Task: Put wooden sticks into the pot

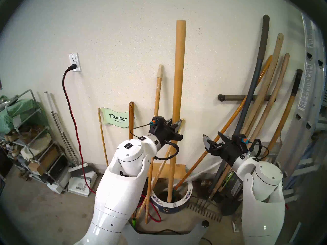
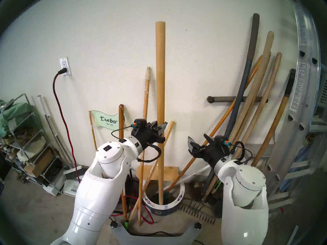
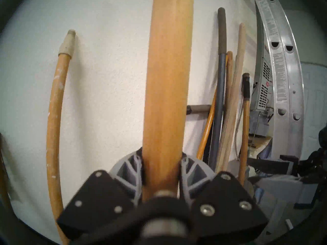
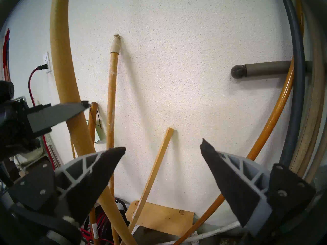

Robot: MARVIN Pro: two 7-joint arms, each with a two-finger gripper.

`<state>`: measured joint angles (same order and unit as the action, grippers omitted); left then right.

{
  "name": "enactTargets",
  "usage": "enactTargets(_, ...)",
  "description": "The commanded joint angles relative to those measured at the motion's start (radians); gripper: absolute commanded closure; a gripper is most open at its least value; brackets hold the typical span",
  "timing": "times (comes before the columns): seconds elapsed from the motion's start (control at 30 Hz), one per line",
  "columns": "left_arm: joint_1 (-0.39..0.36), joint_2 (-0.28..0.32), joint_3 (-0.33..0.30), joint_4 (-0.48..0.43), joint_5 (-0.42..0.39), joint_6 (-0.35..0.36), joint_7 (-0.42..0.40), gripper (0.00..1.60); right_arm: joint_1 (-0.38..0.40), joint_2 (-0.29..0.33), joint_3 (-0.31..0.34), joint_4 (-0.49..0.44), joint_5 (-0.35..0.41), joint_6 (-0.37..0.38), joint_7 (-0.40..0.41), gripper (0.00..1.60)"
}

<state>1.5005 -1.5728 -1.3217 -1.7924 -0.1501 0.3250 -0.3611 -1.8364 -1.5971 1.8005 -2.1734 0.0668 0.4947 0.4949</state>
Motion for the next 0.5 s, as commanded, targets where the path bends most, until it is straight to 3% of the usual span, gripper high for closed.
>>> enactTargets(0.0, -0.045, -0.016, 0.005, 0.055, -0.007, -0.037, -0.013, 1.6, 0.0, 0.002, 0.0, -0.001, -0.001, 0.002, 0.001, 0.0)
enactTargets(0.47, -0.117, -0.052, 0.009, 0.253, -0.003, -0.076, -0.001, 1.6, 0.0, 0.002, 0.0, -0.001, -0.001, 0.002, 0.001, 0.0)
